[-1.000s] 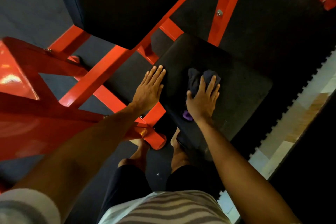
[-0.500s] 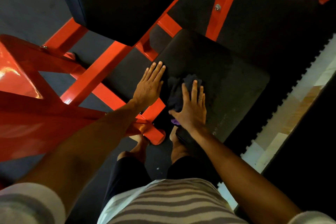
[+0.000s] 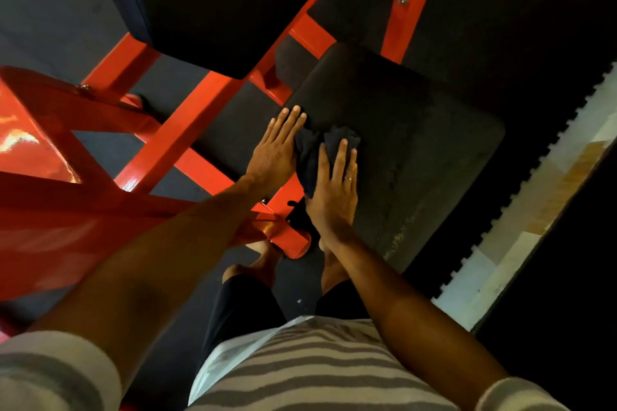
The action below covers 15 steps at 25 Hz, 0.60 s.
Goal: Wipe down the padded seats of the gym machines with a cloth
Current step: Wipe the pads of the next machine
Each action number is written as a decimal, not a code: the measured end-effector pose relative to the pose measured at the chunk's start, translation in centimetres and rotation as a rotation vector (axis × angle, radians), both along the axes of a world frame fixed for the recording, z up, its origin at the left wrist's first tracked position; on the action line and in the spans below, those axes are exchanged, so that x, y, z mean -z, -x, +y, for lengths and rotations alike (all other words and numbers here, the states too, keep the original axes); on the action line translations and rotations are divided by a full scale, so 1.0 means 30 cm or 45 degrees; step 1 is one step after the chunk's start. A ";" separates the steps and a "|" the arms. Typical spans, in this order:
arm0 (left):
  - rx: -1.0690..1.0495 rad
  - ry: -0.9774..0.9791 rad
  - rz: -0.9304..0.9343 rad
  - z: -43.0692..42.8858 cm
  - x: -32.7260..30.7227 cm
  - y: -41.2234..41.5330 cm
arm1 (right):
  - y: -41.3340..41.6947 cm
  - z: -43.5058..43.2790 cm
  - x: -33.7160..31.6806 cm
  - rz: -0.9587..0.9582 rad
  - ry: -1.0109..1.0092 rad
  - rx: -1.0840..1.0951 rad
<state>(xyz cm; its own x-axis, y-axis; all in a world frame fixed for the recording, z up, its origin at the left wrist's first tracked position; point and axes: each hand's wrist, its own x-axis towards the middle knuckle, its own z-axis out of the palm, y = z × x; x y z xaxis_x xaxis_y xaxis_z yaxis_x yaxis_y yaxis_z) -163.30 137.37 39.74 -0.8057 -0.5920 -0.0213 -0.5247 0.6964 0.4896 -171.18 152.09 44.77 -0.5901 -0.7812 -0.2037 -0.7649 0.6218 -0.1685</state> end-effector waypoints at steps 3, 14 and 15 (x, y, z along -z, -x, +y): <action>-0.023 -0.036 -0.017 0.004 0.004 0.000 | 0.007 0.129 -0.001 -0.032 -0.023 -0.042; -0.075 -0.069 -0.072 0.015 -0.020 0.022 | 0.300 -0.106 -0.020 -0.082 0.119 -0.115; -0.093 -0.086 -0.073 0.026 -0.019 0.025 | 0.331 -0.065 -0.024 -0.064 0.124 -0.076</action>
<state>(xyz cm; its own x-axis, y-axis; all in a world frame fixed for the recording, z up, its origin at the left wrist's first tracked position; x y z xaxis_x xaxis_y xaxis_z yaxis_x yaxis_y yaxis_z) -164.05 138.15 40.30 -0.7565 -0.6450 -0.1080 -0.6015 0.6214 0.5021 -181.10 150.14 45.49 -0.5330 -0.8321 -0.1530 -0.7891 0.5542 -0.2650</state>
